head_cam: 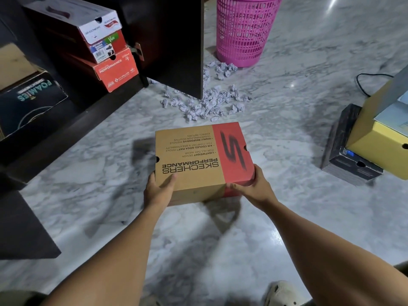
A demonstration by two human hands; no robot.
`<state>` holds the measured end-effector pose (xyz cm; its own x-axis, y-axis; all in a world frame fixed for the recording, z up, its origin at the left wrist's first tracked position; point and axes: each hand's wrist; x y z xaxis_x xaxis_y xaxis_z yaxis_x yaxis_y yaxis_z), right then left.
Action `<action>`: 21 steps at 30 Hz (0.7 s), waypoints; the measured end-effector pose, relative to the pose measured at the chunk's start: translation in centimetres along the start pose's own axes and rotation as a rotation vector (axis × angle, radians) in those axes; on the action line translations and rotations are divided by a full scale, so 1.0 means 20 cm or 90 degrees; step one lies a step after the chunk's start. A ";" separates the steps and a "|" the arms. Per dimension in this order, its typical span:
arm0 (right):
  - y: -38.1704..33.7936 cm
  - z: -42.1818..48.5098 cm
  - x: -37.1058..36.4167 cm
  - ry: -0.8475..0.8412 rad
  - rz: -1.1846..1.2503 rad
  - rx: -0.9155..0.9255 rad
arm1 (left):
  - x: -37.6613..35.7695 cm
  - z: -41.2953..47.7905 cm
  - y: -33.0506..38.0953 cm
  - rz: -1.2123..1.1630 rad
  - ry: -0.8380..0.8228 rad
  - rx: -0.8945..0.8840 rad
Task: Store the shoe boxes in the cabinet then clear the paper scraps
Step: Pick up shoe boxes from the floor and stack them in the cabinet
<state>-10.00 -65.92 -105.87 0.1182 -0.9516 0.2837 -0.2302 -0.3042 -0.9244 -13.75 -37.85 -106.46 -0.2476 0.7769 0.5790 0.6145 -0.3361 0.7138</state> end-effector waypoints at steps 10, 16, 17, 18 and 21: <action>-0.28 0.13 -0.09 -0.023 0.027 0.111 | 0.25 0.00 0.12 -0.053 0.077 -0.039; -0.67 0.20 -0.14 -0.026 0.127 0.228 | 0.52 0.02 0.41 -0.084 0.180 -0.111; -0.75 0.20 -0.14 -0.028 0.147 0.252 | 0.58 0.02 0.45 -0.084 0.192 -0.131; -0.82 0.21 -0.15 -0.032 0.162 0.274 | 0.64 0.02 0.50 -0.086 0.205 -0.154; -1.03 0.21 -0.18 -0.045 0.218 0.324 | 0.84 -0.01 0.64 -0.089 0.259 -0.200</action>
<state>-1.57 -55.99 -88.86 0.1865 -0.9811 -0.0515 0.2221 0.0931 -0.9706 -10.07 -29.29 -87.53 -0.6204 0.5771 0.5310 0.3166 -0.4352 0.8428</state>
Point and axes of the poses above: each hand's wrist, its own z-axis towards the middle knuckle, its own x-axis out of the back of the hand, y = z × x, and after that the axes turned 8 degrees about z, right-handed
